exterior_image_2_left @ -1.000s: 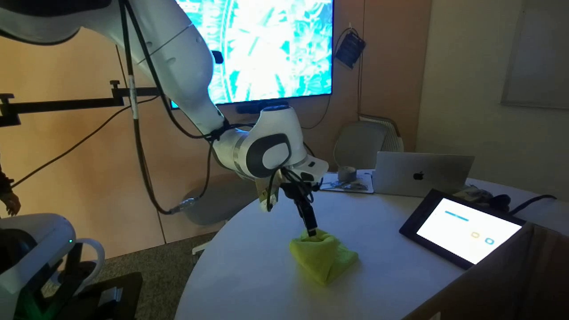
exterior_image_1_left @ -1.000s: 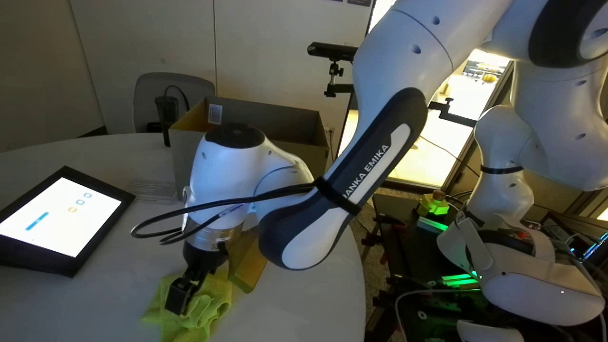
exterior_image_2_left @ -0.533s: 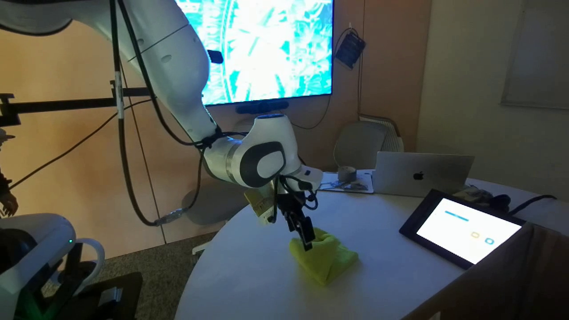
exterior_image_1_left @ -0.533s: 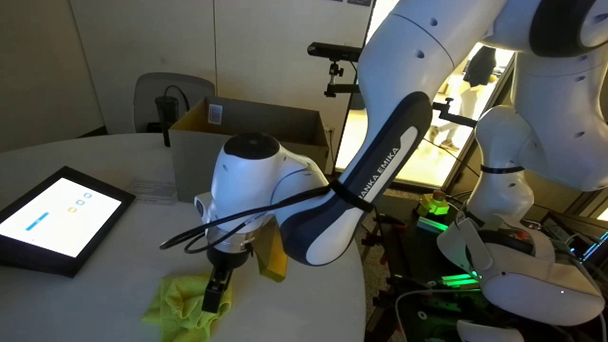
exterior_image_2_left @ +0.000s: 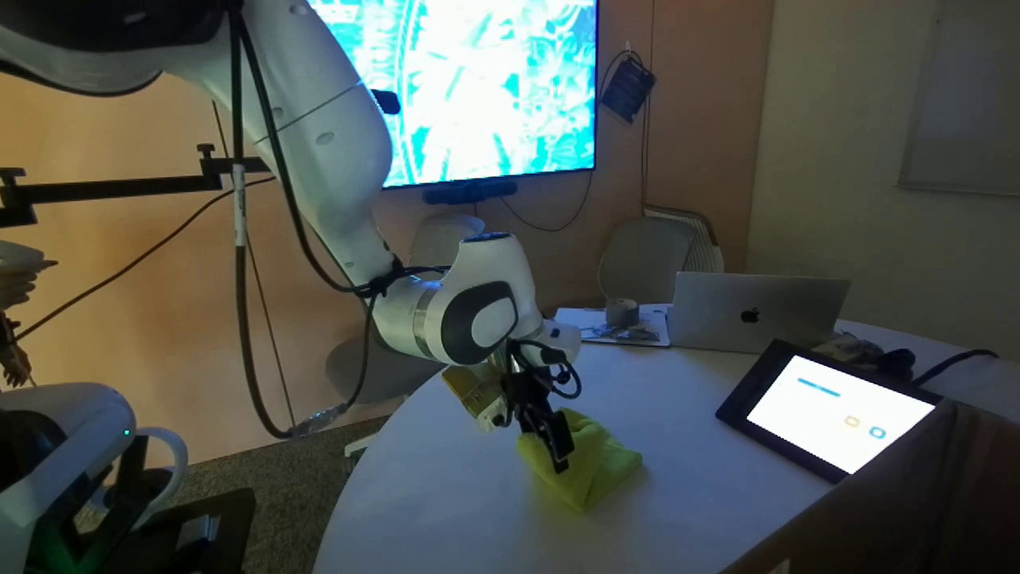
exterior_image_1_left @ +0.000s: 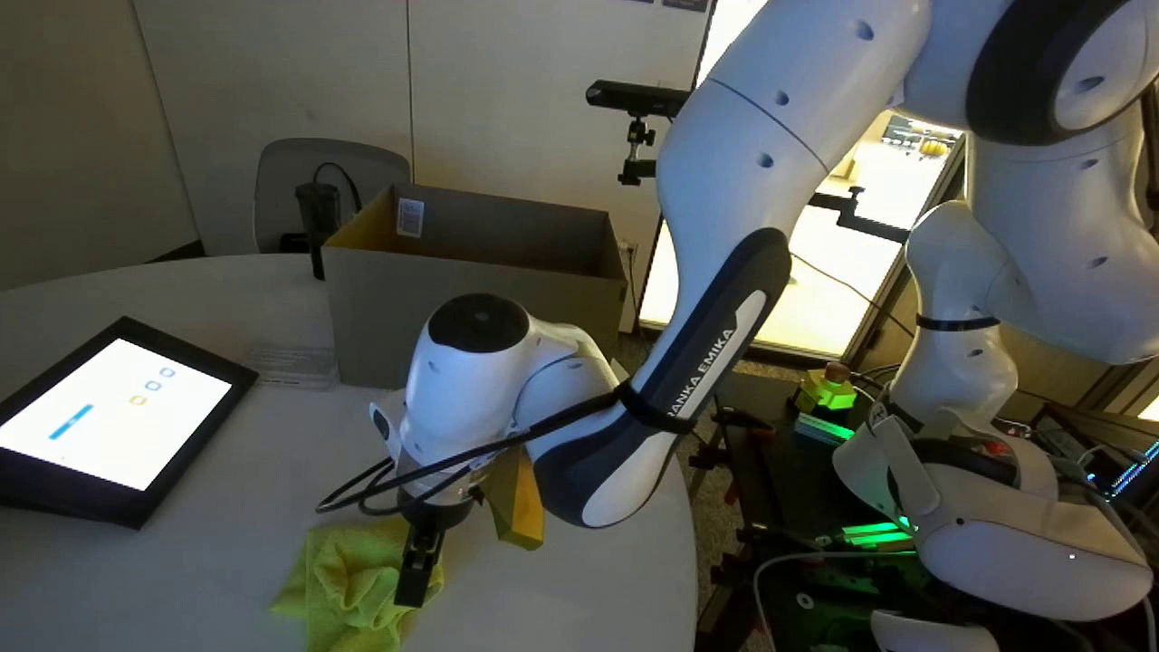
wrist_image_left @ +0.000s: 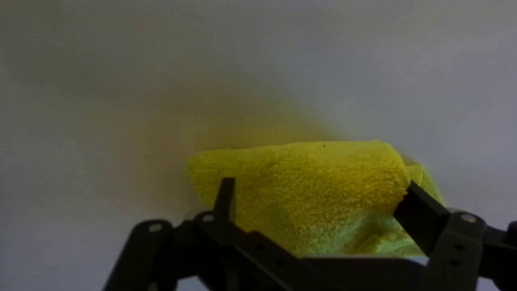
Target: Put the black marker on the towel, fold the towel twice then place it inside the box
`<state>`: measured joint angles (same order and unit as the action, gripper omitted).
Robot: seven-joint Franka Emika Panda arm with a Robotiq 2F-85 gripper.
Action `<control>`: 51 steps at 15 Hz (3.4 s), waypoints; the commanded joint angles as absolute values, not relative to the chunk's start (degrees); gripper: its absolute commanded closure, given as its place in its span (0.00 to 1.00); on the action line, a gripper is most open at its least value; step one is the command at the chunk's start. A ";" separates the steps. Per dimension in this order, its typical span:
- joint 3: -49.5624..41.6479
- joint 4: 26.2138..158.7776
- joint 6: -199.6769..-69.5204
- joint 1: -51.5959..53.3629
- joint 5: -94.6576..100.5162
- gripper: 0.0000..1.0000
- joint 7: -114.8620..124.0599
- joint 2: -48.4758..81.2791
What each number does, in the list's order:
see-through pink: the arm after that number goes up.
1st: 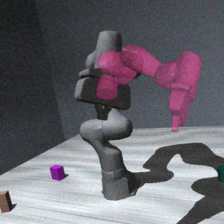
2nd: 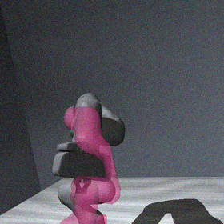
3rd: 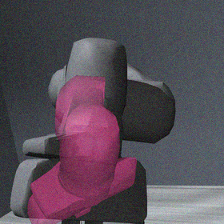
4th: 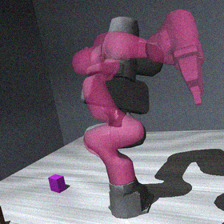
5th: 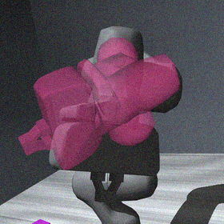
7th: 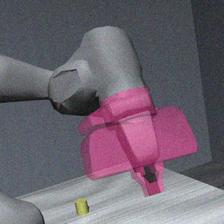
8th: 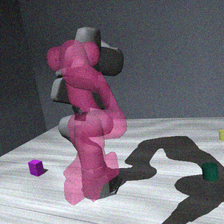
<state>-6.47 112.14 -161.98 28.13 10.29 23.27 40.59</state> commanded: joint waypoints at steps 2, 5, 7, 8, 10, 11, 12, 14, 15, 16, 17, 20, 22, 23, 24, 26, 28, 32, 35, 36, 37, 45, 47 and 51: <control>-5.53 107.03 -163.35 27.36 9.11 0.00 22.36 45.02; -5.40 103.66 -163.31 27.21 8.05 0.00 22.87 48.04; -5.57 101.38 -162.63 27.24 7.37 0.00 23.20 49.93; -5.66 100.32 -162.16 27.16 6.93 0.00 23.23 50.87; -5.83 98.51 -161.57 27.01 5.95 0.00 23.42 52.52; -5.84 97.77 -161.08 26.89 5.59 0.00 23.42 53.12; -5.83 97.32 -160.60 26.80 5.33 0.00 23.42 53.44; -6.26 96.70 -159.38 27.07 5.09 0.17 23.76 53.67; -6.36 96.67 -158.79 27.11 5.02 0.26 23.88 53.51; -6.53 96.78 -158.30 27.18 5.07 0.32 24.07 53.15; -6.64 97.12 -158.00 27.19 5.14 0.41 24.21 52.54; -6.95 98.38 -157.19 27.16 5.38 0.64 24.52 50.66; -7.25 99.80 -157.03 27.25 5.64 0.79 24.61 48.98; -7.44 100.31 -156.92 27.35 5.76 0.84 24.71 48.35; -7.87 101.15 -157.21 27.61 6.04 0.89 24.90 47.43; -8.22 102.64 -157.66 27.66 6.24 0.85 24.93 45.67; -8.71 104.37 -157.90 27.79 6.46 0.87 25.14 43.48; -9.26 110.60 -156.79 27.54 6.88 0.86 25.10 35.49; -9.61 116.94 -156.62 26.90 7.70 0.86 25.12 26.92; -10.40 118.60 -156.72 27.14 8.47 0.86 26.15 24.36; -11.33 120.17 -156.82 27.25 9.59 0.86 27.35 21.67; -15.91 128.59 -155.56 21.67 29.59 0.86 52.18 1.66; -20.04 129.98 -154.36 23.41 35.11 0.86 59.84 -2.14; -21.02 130.76 -149.19 20.84 48.70 0.86 76.51 -7.29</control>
